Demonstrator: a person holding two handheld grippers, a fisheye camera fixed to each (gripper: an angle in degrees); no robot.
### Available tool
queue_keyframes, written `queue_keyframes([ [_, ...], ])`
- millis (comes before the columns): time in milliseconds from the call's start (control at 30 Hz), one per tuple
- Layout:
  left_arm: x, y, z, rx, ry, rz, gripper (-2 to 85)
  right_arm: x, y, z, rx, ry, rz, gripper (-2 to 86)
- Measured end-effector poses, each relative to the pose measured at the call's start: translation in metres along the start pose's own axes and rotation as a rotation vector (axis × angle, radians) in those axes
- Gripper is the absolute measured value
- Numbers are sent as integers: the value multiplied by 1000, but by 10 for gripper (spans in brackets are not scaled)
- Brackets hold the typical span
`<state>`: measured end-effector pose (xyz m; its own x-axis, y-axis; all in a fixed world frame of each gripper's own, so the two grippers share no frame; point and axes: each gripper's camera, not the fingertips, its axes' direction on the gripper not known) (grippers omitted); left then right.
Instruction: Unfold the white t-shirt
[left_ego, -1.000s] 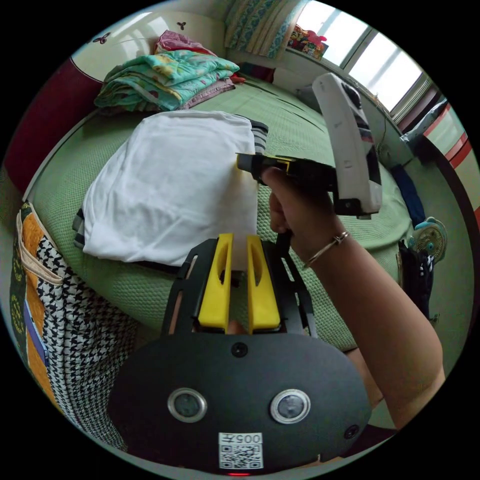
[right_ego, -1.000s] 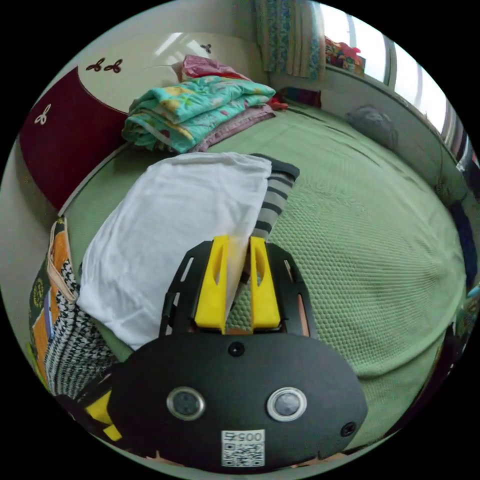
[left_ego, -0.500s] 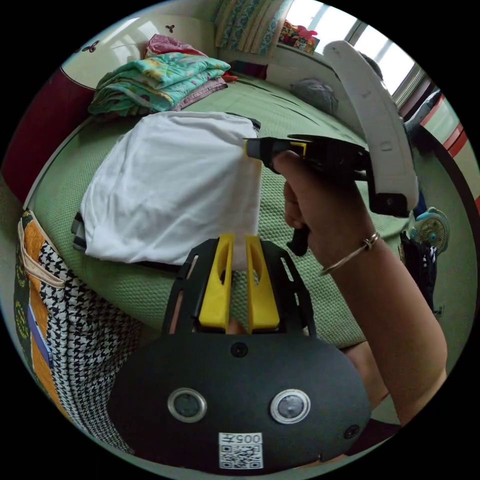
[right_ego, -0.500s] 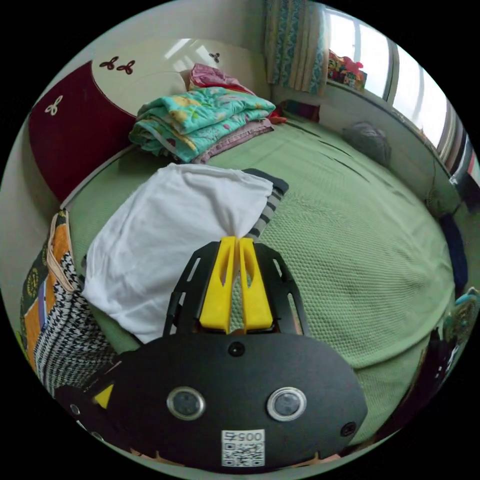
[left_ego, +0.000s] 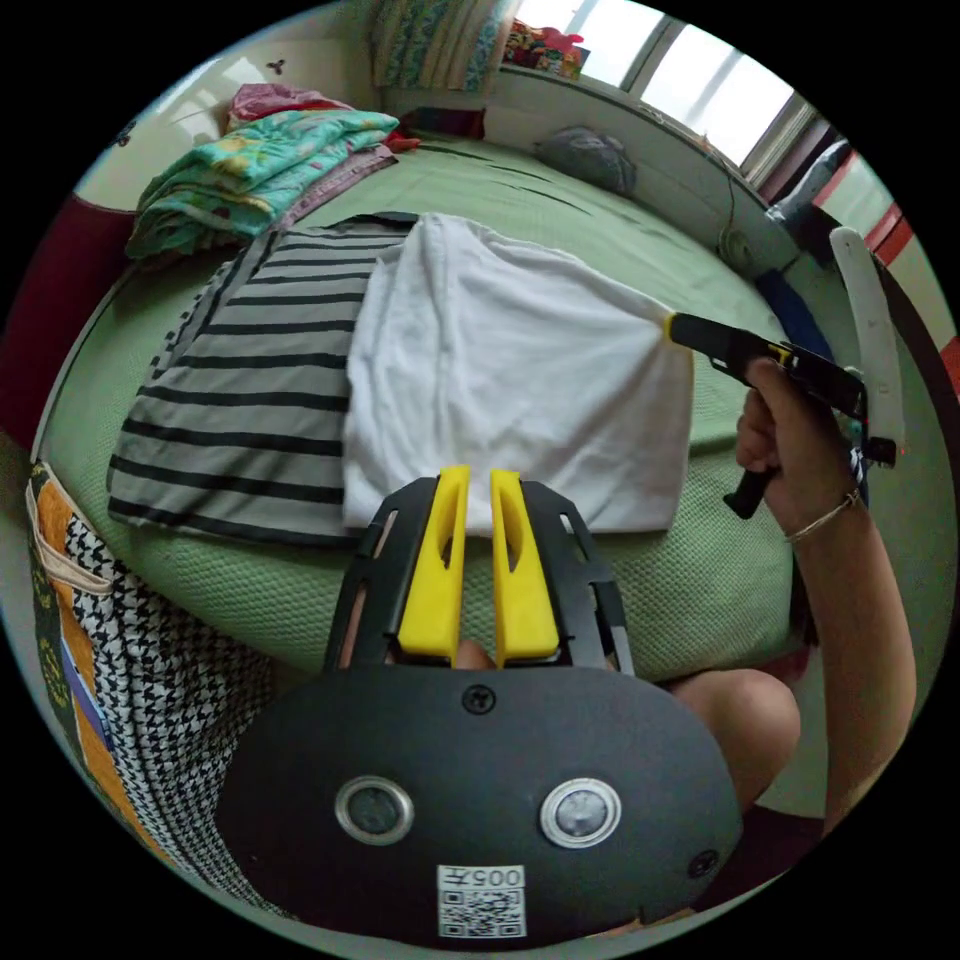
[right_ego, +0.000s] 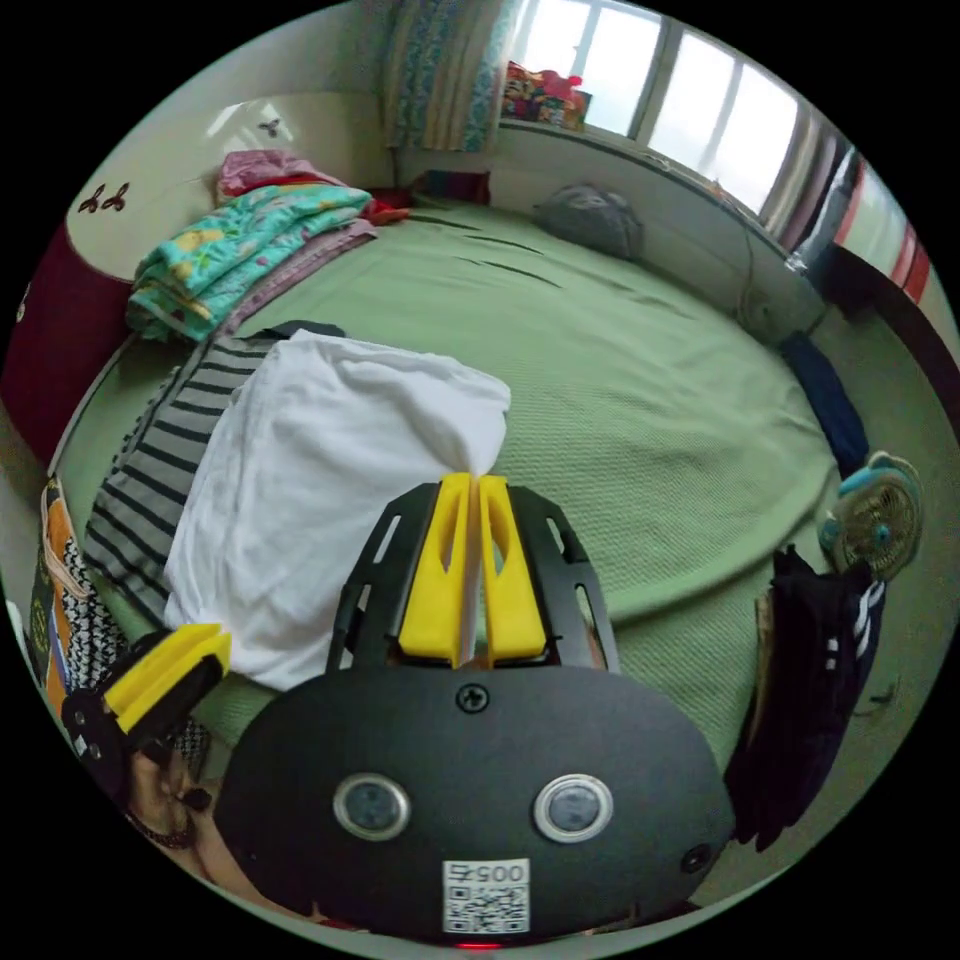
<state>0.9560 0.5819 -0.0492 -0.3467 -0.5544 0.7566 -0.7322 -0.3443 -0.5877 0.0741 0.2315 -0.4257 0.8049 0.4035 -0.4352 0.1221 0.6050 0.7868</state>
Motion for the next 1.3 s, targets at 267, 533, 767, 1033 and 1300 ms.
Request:
queue_keyframes([
  [267, 72, -13, 20, -31, 6, 84, 36, 105, 27, 3, -105, 133, 232, -9],
  [533, 128, -45, 19, 0, -30, 117, 17, 103, 60, -14, -182, -104, 172, -9],
  [767, 158, -71, 17, 129, -124, 139, 12, 98, 71, 3, -193, -82, 89, -10],
  [1033, 155, -92, 36, 32, -110, 36, 9, 123, 60, 1, -189, -152, 115, -10],
  [1300, 193, -120, 57, -9, -136, 136, 3, 102, 58, 5, -186, -93, -34, -10],
])
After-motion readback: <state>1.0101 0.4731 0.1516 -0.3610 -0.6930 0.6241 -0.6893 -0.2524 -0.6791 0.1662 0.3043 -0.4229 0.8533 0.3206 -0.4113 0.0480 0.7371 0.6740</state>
